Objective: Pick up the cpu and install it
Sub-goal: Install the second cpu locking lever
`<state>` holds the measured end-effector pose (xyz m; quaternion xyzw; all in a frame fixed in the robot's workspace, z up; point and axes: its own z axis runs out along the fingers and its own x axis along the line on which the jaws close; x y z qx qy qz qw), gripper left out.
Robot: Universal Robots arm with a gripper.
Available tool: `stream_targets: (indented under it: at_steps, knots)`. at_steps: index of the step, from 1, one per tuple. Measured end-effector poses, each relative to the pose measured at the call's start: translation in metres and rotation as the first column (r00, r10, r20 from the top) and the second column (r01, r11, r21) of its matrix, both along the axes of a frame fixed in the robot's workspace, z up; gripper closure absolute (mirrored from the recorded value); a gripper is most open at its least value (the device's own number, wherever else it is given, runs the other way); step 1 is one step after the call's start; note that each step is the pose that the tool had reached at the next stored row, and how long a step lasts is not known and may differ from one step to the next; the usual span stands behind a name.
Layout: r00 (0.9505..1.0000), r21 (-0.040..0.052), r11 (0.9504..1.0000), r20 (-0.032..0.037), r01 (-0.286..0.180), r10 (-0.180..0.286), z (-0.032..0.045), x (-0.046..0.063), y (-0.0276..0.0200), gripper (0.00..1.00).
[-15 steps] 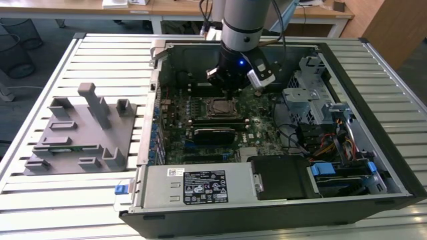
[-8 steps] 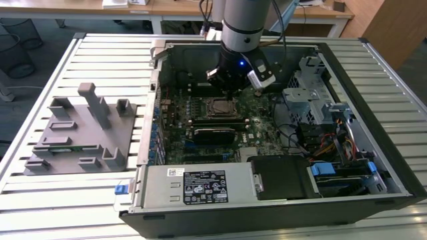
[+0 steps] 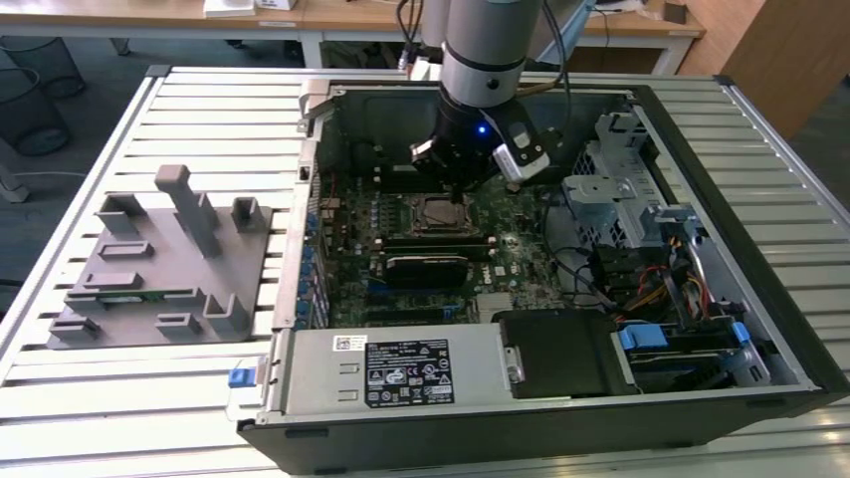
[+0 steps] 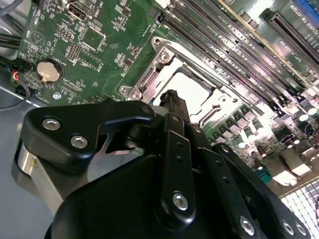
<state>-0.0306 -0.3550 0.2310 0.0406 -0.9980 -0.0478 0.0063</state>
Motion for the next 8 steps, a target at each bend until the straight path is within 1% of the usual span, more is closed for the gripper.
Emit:
stream_targets:
  at_steps: [3,4,8]
  knots:
    - [1.0,0.0002,1.0,0.0001,0.0,0.0,0.0078,-0.0001,-0.0001,0.89]
    - [1.0,0.0001,1.0,0.0001,0.0,0.0,0.0094,-0.0001,-0.0002,0.89]
    - [1.0,0.0003,1.0,0.0,0.0,0.0,0.0095,-0.0001,-0.0036,0.89]
